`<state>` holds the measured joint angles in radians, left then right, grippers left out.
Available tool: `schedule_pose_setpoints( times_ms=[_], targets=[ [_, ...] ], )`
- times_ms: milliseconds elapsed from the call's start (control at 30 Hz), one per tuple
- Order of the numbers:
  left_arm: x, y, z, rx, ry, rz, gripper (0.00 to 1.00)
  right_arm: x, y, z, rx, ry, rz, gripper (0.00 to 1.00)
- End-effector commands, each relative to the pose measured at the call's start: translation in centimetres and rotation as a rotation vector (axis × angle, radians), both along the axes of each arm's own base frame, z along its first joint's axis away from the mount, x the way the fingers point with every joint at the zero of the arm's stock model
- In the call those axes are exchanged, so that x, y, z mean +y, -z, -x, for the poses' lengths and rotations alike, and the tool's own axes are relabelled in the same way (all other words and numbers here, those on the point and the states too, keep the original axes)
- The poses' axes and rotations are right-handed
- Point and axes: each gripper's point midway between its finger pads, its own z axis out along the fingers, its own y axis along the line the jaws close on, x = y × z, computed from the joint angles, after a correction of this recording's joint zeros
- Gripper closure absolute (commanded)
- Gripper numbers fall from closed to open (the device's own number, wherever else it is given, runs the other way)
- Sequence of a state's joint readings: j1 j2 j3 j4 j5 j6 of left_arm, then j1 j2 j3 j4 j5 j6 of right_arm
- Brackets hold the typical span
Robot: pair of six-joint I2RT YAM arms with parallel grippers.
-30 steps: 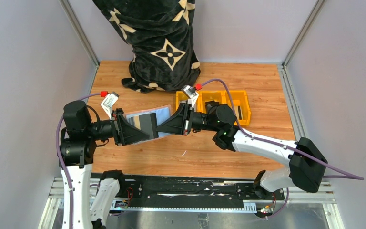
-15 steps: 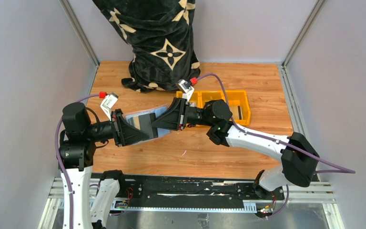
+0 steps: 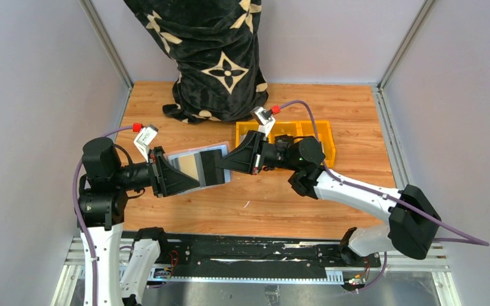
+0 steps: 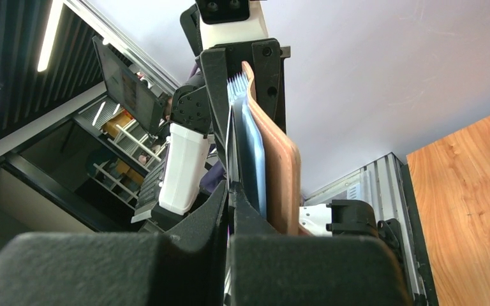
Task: Take the credit cards out of the card holder
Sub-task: Remove the credit card from the card holder, then place the credit card in the storage box.
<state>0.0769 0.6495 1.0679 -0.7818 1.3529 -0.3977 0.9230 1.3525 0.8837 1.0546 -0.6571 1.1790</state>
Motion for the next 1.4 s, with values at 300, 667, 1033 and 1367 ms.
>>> schedule_pose_setpoints(
  times_ms=[300,667,1033,1367],
  targets=[
    [-0.1,-1.3,1.0,-0.048,0.023,0.006,0.8,-11.7,4.4,-9.3,0.006,0.408,0.285,1.0],
    [0.0,-1.0,0.5,-0.065,-0.005,-0.009,0.8,-24.3,18.6,-20.7,0.259,0.903,0.9,1.0],
    [0.0,-1.1,0.8,-0.084,-0.004,-0.011,0.8,-22.4,24.7,-26.9,0.261,0.854,1.165,1.0],
    [-0.1,-1.6,1.0,-0.101,-0.003,-0.011,0.81,-18.7,29.8,-28.5,0.243,0.795,1.295,1.0]
  ],
)
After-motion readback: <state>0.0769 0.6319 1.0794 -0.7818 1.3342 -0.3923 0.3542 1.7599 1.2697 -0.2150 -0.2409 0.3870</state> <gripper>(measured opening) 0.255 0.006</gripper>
